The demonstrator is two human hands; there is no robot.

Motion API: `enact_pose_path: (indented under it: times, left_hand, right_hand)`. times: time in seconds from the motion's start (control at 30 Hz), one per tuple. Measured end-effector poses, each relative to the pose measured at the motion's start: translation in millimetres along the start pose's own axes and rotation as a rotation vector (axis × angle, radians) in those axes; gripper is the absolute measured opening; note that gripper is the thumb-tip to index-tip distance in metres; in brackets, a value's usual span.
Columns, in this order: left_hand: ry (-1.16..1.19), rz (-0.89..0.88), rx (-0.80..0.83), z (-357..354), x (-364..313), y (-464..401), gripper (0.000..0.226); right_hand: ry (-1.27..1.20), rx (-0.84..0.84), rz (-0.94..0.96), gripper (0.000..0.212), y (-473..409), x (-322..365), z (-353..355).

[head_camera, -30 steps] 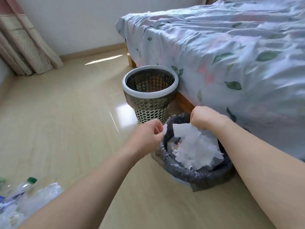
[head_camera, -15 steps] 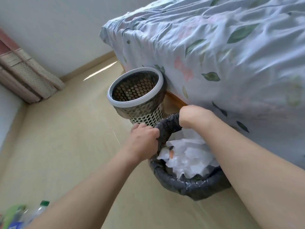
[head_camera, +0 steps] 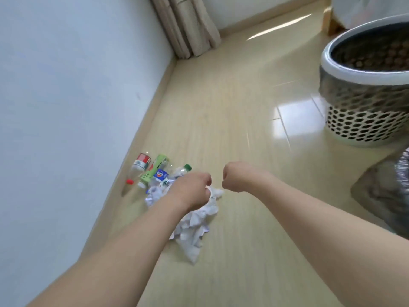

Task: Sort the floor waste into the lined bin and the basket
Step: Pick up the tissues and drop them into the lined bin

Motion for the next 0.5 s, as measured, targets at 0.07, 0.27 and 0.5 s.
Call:
enact_pose_path:
  times: [0.07, 0.27, 0.5]
  left_hand:
    - [0.074, 0.122, 0.132, -31.8, 41.6, 8.5, 0.031]
    - [0.277, 0.407, 0.254, -121.1, 103.0, 30.9, 0.012]
    - [0.344, 0.593, 0.343, -175.9, 107.1, 23.7, 0.031]
  right_hand:
    - [0.013, 0.07, 0.02, 0.016, -22.4, 18.1, -38.9]
    - [-0.057, 0.104, -0.002, 0.029, -65.8, 26.1, -118.1]
    - [0.178, -0.008, 0.182, 0.03, -90.8, 7.1, -167.9]
Point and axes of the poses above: each hand's wrist, its own y-axis away from the middle knuckle, its own z-axis out of the back of the hand, x = y × z, the point moved 1 cm from there along -y, towards the middle knuckle, and after that the axes turned 7 degrees about z, right-handed, at the moved point
